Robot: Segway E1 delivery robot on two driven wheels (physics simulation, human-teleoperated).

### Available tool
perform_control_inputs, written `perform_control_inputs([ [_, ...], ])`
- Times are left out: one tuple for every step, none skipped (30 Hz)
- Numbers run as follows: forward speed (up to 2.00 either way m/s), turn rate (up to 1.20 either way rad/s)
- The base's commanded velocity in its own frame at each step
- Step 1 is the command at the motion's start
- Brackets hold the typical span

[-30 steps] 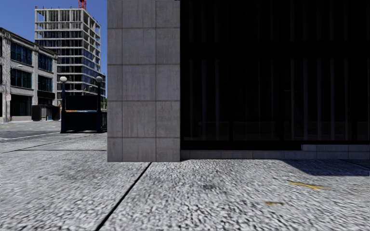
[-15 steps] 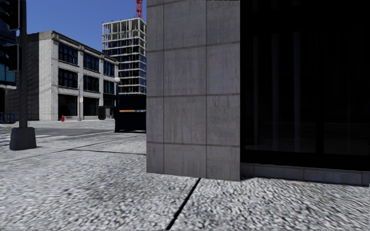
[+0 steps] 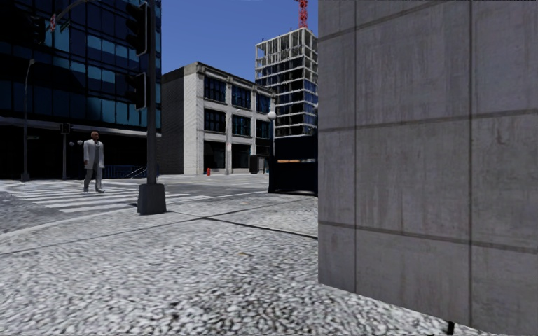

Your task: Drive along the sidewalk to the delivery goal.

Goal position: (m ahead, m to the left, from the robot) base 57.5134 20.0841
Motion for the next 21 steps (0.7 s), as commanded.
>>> perform_control_inputs([
  [1.47, 0.89],
  [1.47, 0.84],
  [1.47, 0.82],
  [1.47, 0.82],
  [1.47, 0.82],
  [1.47, 0.82],
  [1.47, 0.82],
  [1.47, 0.82],
  [1.47, 0.82],
  [1.47, 0.82],
  [1.47, 0.82],
  [1.47, 0.0],
  [1.47, 0.0],
  [1.47, 0.0],
  [1.47, 0.0],
  [1.47, 0.0],
  [1.47, 0.0],
  [1.47, 0.0],
  [1.45, 0.0],
  [1.38, 0.0],
  [1.32, 0.0],
])
